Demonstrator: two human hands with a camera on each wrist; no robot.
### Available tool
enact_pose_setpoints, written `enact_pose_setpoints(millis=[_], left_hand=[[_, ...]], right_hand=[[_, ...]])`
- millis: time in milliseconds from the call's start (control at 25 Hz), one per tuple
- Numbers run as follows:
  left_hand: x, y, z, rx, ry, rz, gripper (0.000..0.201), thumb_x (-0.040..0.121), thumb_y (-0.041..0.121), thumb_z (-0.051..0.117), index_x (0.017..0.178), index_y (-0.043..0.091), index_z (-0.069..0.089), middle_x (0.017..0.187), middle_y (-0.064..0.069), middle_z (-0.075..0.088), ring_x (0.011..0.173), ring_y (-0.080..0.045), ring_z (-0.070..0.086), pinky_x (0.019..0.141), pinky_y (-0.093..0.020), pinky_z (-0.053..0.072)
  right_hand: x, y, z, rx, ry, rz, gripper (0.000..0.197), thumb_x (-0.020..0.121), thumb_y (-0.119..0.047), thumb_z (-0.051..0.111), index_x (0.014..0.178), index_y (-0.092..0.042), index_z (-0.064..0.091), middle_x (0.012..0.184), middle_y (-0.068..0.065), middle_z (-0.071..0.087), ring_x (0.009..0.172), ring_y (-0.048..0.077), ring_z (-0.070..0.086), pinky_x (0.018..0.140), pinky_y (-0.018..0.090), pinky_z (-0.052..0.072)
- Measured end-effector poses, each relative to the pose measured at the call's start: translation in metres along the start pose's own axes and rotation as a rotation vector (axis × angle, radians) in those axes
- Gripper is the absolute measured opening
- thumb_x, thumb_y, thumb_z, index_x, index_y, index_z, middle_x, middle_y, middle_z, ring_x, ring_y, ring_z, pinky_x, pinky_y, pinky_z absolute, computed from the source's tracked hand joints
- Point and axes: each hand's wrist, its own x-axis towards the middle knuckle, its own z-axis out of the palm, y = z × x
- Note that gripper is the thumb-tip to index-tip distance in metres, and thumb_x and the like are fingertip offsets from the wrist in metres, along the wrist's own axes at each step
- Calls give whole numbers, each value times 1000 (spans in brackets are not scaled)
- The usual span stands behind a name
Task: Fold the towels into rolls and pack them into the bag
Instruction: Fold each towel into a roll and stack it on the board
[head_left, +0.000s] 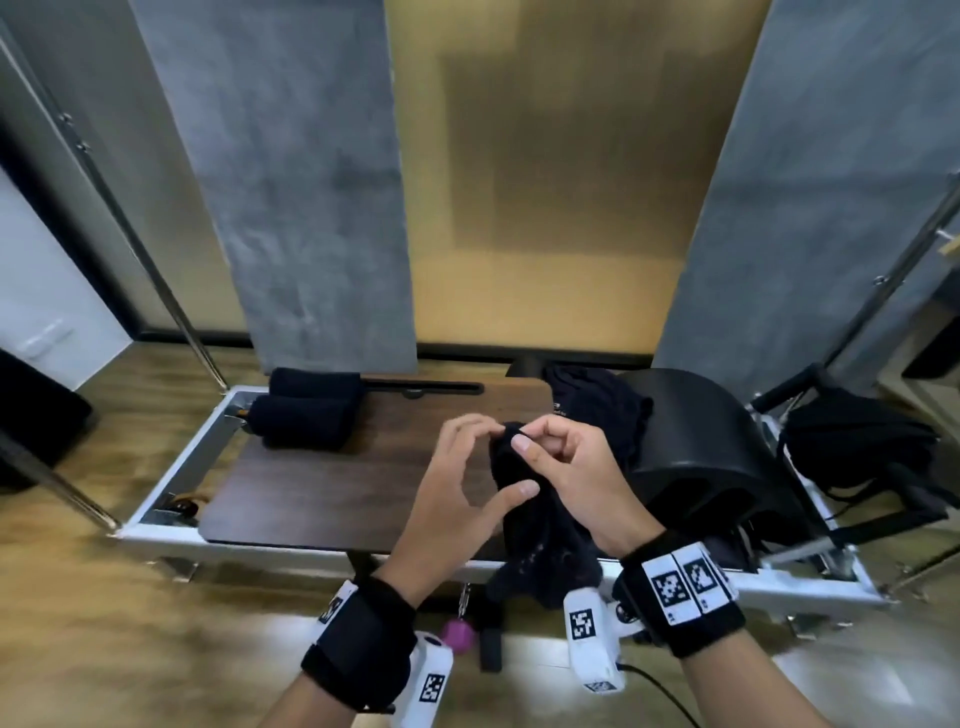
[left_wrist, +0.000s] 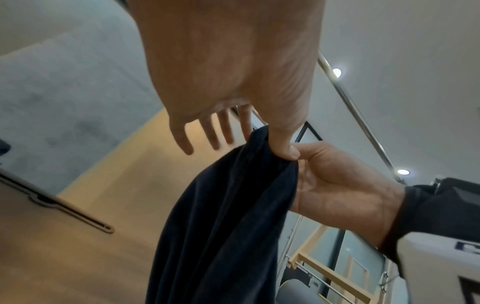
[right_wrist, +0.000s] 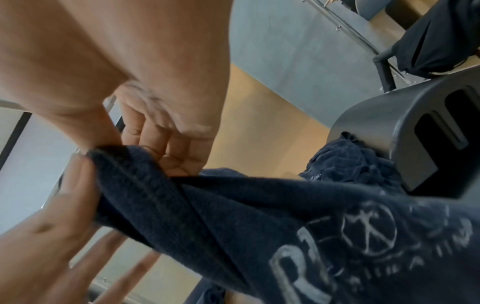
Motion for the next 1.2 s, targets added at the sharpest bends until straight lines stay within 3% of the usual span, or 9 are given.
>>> enact_pose_setpoints(millis=[160,440,600,720,800,880,960,1040,1200], left_hand=[[-11,-9,-47,-159,-56,-129,24,84,25,89,98,31,71,96,10,77,91,-6,73,81,-19,53],[-24,-19,-91,-174,153,6,16,100,25,67,85,20,70,79,2,71,77,-20,70,69,-40,54],[-38,-41,-135,-131,217,4,25,104,25,64,82,16,66,73,-4,64,73,-31,62,65,-44,49],[-61,-60,-165,-109,219,-52,15,104,19,65,90,25,67,82,6,67,81,-8,65,74,-35,50],[-74,-62,-171,-127,68,-68,23,99,21,74,118,30,65,110,9,71,110,-8,68,97,-28,51],[-82,-56,-170,-123,-179,-59,50,92,31,82,137,33,61,126,13,71,121,-4,66,102,-17,47],[-83,-49,-169,-125,-288,-39,39,88,31,86,125,30,73,113,12,77,106,-2,71,92,-20,53],[-80,-46,-175,-102,-206,-26,15,88,20,86,103,21,83,92,5,77,88,-11,73,80,-32,56],[-83,-49,-200,-115,-88,-50,6,97,5,74,94,9,77,89,1,78,88,-15,74,80,-33,59]], right_hand=[[-19,-11,50,-3,24,21,15,102,-17,67,95,-7,74,90,26,72,82,18,63,83,38,48],[-60,6,96,-56,-76,59,36,89,-11,81,118,-23,66,104,4,77,100,28,73,86,42,59],[-74,29,109,-327,115,74,24,85,2,75,93,-18,64,83,-8,70,80,12,66,76,40,54],[-70,19,118,-276,109,46,19,94,-3,72,86,-20,69,82,-2,73,81,12,68,77,41,54],[-62,5,138,-234,41,-35,18,96,-3,70,90,-19,71,86,0,73,84,14,68,78,33,52],[-54,-6,163,-233,-28,-115,20,91,6,68,91,-13,71,87,3,74,86,15,69,79,29,51],[-51,-9,181,-250,-63,-114,24,85,12,69,89,-11,71,84,1,73,83,15,69,79,27,53],[-52,-7,181,-236,-43,-62,16,85,5,79,86,-7,69,78,-1,69,77,14,65,74,28,50],[-63,-6,166,-143,-44,146,28,84,-7,86,85,11,64,77,9,67,75,18,66,74,35,49]])
